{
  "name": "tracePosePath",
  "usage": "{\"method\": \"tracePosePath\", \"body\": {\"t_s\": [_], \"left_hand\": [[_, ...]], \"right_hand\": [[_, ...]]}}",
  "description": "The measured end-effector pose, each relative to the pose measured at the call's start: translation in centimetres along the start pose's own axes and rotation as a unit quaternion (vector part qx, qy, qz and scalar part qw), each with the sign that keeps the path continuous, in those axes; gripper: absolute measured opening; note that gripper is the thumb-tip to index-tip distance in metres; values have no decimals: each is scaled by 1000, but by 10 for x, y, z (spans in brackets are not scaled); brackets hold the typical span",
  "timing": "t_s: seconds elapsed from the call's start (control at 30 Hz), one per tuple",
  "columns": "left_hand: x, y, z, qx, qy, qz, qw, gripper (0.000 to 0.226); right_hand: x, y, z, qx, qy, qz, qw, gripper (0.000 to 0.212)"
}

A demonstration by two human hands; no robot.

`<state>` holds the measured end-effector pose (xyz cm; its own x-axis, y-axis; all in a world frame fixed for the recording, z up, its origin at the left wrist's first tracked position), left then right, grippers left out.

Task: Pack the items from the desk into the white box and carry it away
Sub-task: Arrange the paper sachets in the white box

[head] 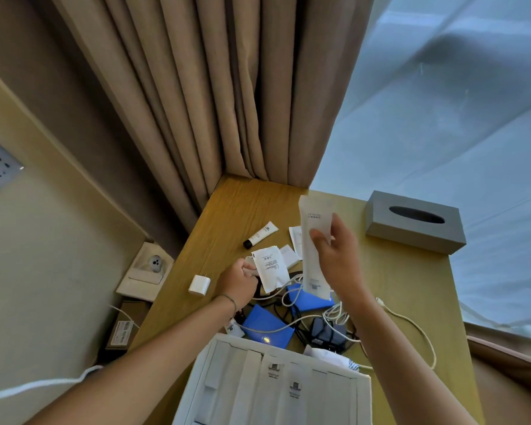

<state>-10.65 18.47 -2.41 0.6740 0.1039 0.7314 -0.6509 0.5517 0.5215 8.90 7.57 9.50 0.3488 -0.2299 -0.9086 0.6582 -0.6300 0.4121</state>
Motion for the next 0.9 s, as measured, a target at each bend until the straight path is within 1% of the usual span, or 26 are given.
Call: {"method": "tracePosePath", "body": {"t_s": [0.07,0.1,0.2,0.27,0.33,0.37,0.4,0.5,0.63,0.67,0.77,0.83,0.9], "left_hand": [[-1,-7,-14,1,15,-20,1000,9],[-2,-10,-20,3,21,-35,999,13],[-4,-17,-39,25,27,-87,995,36],[-3,-23,-51,38,28,-119,992,60],[-1,-30,-61,39,36,-149,987,83],[1,-32,-65,43,36,-170,984,88],[5,-33,-69,49,30,-196,979,87],[14,-37,-76,60,-2,-268,962,75],[20,-38,-80,77,-45,-281,956,65],[22,-38,-79,76,-57,-265,960,63],[23,-41,-76,40,-66,-127,989,53],[24,-38,-72,33,-64,-72,995,44],[26,-33,-66,37,-62,-33,997,40]], "right_hand": [[-6,6,-1,-7,-23,-40,999,18],[-8,9,-1,-10,-34,-57,998,20],[9,8,5,-21,-108,-104,989,18],[27,4,14,-25,-162,-117,979,20],[43,-1,26,-31,-197,-137,970,21],[49,-3,32,-35,-209,-145,967,21],[55,-4,37,-38,-220,-153,963,21],[70,-5,51,-44,-253,-183,949,21],[72,5,57,-42,-266,-223,937,25],[70,9,59,-42,-265,-226,937,25],[64,16,65,-49,-263,-227,936,25],[58,20,70,-48,-261,-227,937,26],[55,23,78,-46,-258,-229,937,25]]}}
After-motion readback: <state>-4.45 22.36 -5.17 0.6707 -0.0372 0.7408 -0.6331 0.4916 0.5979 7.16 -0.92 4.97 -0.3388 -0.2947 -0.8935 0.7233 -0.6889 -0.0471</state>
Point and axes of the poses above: each hand's wrist, its own z-axis away from the middle knuckle, its own y-axis out of the back of the hand, x = y × z, the point moved 9 cm from there along -z, towards the middle knuckle, and after that the axes turned 5 degrees about z, right-handed, at the moved point
